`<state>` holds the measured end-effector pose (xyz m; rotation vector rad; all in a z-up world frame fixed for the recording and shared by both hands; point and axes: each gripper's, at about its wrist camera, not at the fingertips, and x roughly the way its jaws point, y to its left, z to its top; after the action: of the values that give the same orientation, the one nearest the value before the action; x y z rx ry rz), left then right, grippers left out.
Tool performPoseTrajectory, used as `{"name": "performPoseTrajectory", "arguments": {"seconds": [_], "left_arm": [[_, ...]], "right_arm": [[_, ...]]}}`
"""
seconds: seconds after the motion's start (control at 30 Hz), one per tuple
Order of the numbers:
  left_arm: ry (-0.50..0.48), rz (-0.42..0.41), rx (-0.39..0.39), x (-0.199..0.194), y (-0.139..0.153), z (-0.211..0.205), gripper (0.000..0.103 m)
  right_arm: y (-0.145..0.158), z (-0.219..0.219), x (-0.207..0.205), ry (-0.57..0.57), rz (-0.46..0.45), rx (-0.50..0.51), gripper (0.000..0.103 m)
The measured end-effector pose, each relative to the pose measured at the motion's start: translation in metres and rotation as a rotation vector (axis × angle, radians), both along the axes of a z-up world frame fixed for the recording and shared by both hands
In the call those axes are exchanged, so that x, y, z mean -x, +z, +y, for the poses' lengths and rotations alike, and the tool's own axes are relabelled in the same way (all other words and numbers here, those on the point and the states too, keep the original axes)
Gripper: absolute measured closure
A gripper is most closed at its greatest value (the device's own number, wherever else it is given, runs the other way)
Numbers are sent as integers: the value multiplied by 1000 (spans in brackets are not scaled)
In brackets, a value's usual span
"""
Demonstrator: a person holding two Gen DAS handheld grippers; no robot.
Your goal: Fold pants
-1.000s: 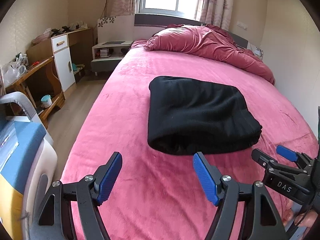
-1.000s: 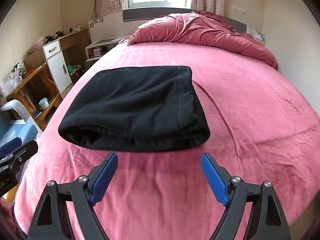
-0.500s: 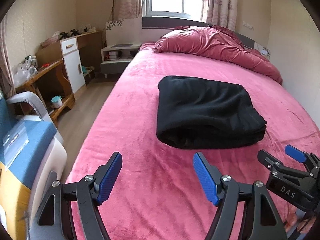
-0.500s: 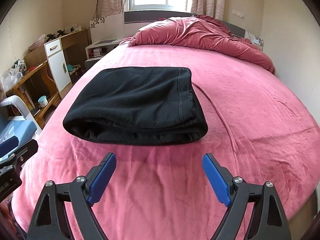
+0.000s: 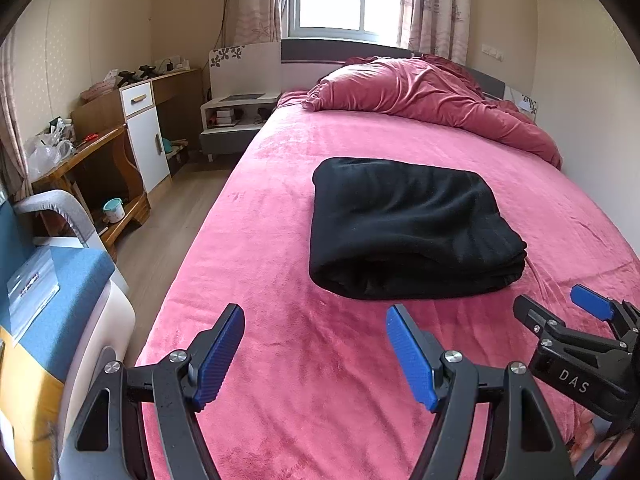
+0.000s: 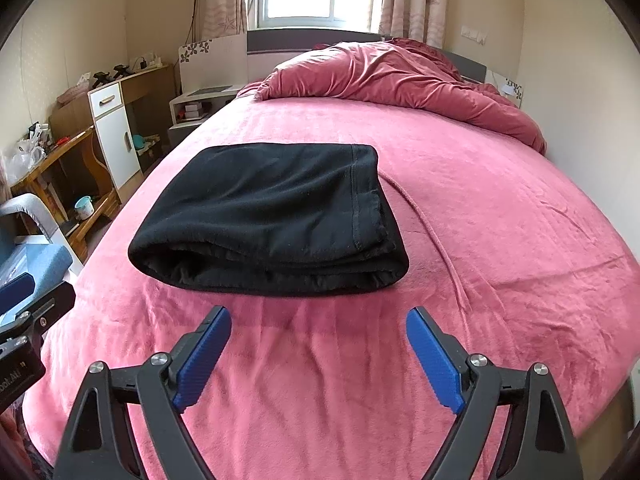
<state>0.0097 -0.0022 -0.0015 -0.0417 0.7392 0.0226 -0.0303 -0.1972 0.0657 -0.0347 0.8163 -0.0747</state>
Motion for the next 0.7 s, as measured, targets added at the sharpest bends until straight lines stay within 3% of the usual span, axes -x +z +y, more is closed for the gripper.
{"name": "performPoseTrajectory", "arguments": {"seconds": [0.7], "left_arm": [[16,4,-1,2,1,1,28]], "right_arm": [[1,-1,3,-5,-5,7,10]]}}
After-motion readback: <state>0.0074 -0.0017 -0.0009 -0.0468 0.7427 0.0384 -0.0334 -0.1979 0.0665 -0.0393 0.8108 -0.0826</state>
